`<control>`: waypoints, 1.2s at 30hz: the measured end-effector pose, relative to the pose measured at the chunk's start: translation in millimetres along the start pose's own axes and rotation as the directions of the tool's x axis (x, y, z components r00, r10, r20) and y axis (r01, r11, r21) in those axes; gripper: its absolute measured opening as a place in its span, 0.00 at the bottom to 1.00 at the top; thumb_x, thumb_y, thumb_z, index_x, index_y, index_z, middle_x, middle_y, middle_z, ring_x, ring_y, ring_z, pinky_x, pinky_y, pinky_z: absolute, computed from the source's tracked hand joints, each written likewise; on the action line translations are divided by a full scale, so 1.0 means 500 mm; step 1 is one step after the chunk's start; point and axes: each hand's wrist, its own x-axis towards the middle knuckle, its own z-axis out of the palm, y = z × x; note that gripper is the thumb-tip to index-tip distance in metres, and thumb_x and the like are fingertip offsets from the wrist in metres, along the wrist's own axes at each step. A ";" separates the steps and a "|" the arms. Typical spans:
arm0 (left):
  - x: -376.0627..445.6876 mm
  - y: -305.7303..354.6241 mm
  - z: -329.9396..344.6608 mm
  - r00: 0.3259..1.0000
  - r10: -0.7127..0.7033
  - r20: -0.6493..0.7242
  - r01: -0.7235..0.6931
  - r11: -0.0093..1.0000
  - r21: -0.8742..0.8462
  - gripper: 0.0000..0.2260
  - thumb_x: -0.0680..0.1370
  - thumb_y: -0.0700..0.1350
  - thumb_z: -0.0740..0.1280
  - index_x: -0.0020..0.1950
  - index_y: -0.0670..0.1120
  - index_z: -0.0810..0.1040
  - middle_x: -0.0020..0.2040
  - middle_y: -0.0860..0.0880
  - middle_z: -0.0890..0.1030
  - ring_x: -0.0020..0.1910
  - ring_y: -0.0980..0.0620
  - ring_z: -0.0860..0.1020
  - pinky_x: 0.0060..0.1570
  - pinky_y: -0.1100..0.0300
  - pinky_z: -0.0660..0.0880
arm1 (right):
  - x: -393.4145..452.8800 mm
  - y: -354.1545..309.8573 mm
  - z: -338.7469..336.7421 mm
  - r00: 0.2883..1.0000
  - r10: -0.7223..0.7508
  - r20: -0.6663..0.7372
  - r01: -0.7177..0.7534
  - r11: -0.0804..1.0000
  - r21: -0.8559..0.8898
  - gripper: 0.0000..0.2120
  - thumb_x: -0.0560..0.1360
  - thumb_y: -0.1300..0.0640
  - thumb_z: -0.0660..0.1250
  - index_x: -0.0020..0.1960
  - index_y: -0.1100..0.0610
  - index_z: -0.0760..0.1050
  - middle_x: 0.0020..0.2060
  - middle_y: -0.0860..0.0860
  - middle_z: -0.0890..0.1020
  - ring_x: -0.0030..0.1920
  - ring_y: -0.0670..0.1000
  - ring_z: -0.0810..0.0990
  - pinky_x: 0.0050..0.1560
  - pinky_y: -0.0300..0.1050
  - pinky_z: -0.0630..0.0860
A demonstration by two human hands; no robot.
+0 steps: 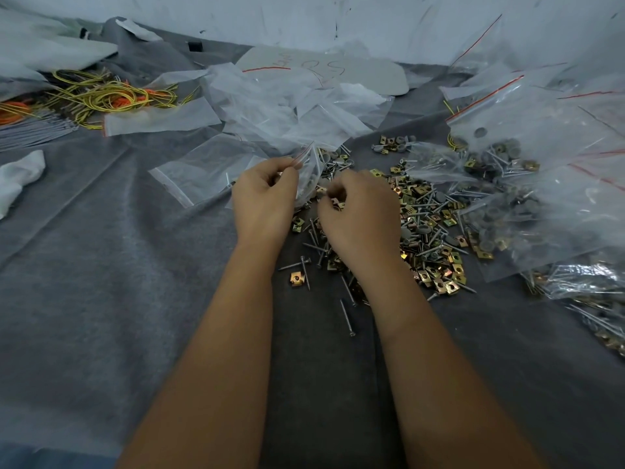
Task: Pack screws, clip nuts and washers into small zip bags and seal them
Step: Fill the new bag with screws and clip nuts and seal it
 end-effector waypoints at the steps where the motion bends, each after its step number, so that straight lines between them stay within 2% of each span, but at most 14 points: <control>1: -0.001 0.000 -0.001 1.000 0.008 0.006 -0.008 1.000 0.005 0.10 0.76 0.39 0.65 0.50 0.47 0.85 0.41 0.45 0.84 0.37 0.59 0.75 0.35 0.71 0.71 | 0.000 -0.001 -0.003 0.998 0.018 -0.054 -0.015 0.999 0.051 0.04 0.74 0.55 0.68 0.45 0.55 0.79 0.43 0.50 0.80 0.47 0.54 0.76 0.51 0.54 0.72; 3: -0.003 0.002 -0.002 0.999 0.025 0.030 -0.025 1.000 -0.001 0.10 0.76 0.39 0.65 0.48 0.50 0.85 0.42 0.45 0.84 0.38 0.58 0.75 0.35 0.71 0.71 | 0.001 -0.003 -0.006 0.989 0.036 -0.143 -0.014 0.988 0.154 0.03 0.73 0.57 0.68 0.44 0.56 0.78 0.42 0.51 0.79 0.46 0.53 0.76 0.49 0.55 0.72; 5: -0.006 0.005 -0.001 0.998 0.033 0.058 -0.033 0.999 -0.015 0.11 0.76 0.39 0.66 0.47 0.52 0.85 0.40 0.51 0.84 0.39 0.58 0.76 0.37 0.71 0.72 | 0.001 -0.006 -0.006 0.983 0.026 -0.184 0.014 0.977 0.215 0.03 0.73 0.58 0.69 0.45 0.57 0.79 0.42 0.52 0.78 0.46 0.54 0.75 0.48 0.54 0.72; 7: -0.007 0.009 0.001 0.996 0.028 0.081 -0.026 0.999 -0.019 0.11 0.75 0.38 0.66 0.47 0.51 0.85 0.38 0.55 0.83 0.39 0.60 0.77 0.38 0.71 0.73 | -0.001 -0.007 -0.002 0.984 -0.005 -0.180 0.043 0.977 0.211 0.04 0.73 0.58 0.70 0.47 0.56 0.80 0.43 0.52 0.77 0.47 0.54 0.75 0.48 0.53 0.72; 10: -0.009 0.012 0.001 0.996 0.030 0.082 -0.028 0.999 -0.025 0.11 0.75 0.37 0.65 0.46 0.51 0.84 0.37 0.57 0.83 0.38 0.60 0.77 0.38 0.72 0.73 | -0.002 -0.006 0.004 0.989 -0.038 -0.146 0.063 0.983 0.172 0.09 0.75 0.56 0.70 0.54 0.55 0.81 0.45 0.52 0.76 0.49 0.54 0.74 0.49 0.52 0.73; 12: -0.010 0.013 -0.001 0.999 0.039 0.027 -0.038 0.998 -0.041 0.11 0.76 0.37 0.65 0.45 0.52 0.84 0.35 0.56 0.81 0.35 0.62 0.76 0.35 0.72 0.72 | 0.000 -0.008 0.005 0.989 -0.039 -0.143 0.065 0.981 0.182 0.13 0.76 0.57 0.68 0.61 0.56 0.78 0.47 0.53 0.77 0.51 0.54 0.75 0.52 0.51 0.72; 15: -0.006 0.014 -0.006 0.985 0.060 -0.162 -0.076 0.993 -0.093 0.10 0.76 0.37 0.64 0.45 0.49 0.83 0.33 0.58 0.79 0.32 0.65 0.75 0.35 0.71 0.71 | 0.000 -0.008 0.004 0.990 -0.044 -0.136 0.069 0.980 0.187 0.14 0.77 0.60 0.66 0.62 0.58 0.75 0.48 0.54 0.79 0.52 0.54 0.76 0.54 0.50 0.71; 19: 0.003 0.013 -0.013 0.932 0.061 -0.358 -0.119 0.983 -0.141 0.10 0.75 0.39 0.64 0.43 0.52 0.82 0.30 0.57 0.76 0.29 0.63 0.70 0.33 0.66 0.68 | -0.001 -0.004 0.012 0.988 -0.130 0.080 0.124 0.989 0.076 0.17 0.77 0.62 0.63 0.66 0.56 0.75 0.57 0.53 0.79 0.58 0.55 0.75 0.60 0.52 0.71; 23: 0.007 0.011 -0.013 0.933 0.052 -0.356 -0.113 0.982 -0.153 0.10 0.74 0.39 0.64 0.43 0.51 0.82 0.29 0.57 0.74 0.27 0.62 0.68 0.31 0.67 0.65 | -0.007 0.003 0.026 0.912 -0.247 0.326 0.282 0.957 -0.064 0.24 0.78 0.61 0.60 0.73 0.52 0.67 0.70 0.49 0.71 0.69 0.53 0.66 0.68 0.50 0.62; 25: 0.007 0.010 -0.012 0.945 0.050 -0.324 -0.099 0.985 -0.138 0.10 0.75 0.39 0.64 0.44 0.50 0.83 0.28 0.57 0.74 0.27 0.62 0.67 0.30 0.67 0.64 | -0.008 0.006 0.031 0.896 -0.262 0.360 0.318 0.942 -0.105 0.22 0.78 0.60 0.59 0.72 0.51 0.69 0.69 0.48 0.72 0.69 0.52 0.66 0.65 0.49 0.60; 29: 0.005 0.009 -0.007 0.968 0.021 -0.250 -0.053 0.991 -0.124 0.10 0.76 0.37 0.64 0.46 0.49 0.83 0.30 0.54 0.75 0.28 0.62 0.68 0.30 0.68 0.65 | -0.004 0.006 0.029 0.930 -0.228 0.290 0.273 0.954 -0.126 0.15 0.78 0.58 0.61 0.63 0.51 0.78 0.58 0.48 0.79 0.61 0.52 0.71 0.60 0.48 0.63; 32: 0.005 0.007 -0.006 0.976 0.009 -0.219 -0.032 0.994 -0.103 0.10 0.77 0.37 0.64 0.48 0.47 0.84 0.28 0.55 0.73 0.27 0.62 0.67 0.30 0.68 0.65 | -0.002 0.005 0.027 0.945 -0.200 0.260 0.237 0.964 -0.118 0.12 0.77 0.58 0.64 0.57 0.51 0.80 0.53 0.48 0.79 0.56 0.52 0.71 0.55 0.47 0.65; 36: 0.007 0.004 -0.006 0.977 0.003 -0.213 -0.025 0.995 -0.099 0.09 0.76 0.37 0.64 0.47 0.46 0.84 0.24 0.57 0.70 0.26 0.61 0.66 0.30 0.66 0.64 | -0.002 -0.003 0.019 0.956 -0.173 0.238 0.195 0.978 -0.074 0.13 0.74 0.59 0.66 0.58 0.51 0.80 0.51 0.49 0.81 0.56 0.53 0.73 0.58 0.49 0.68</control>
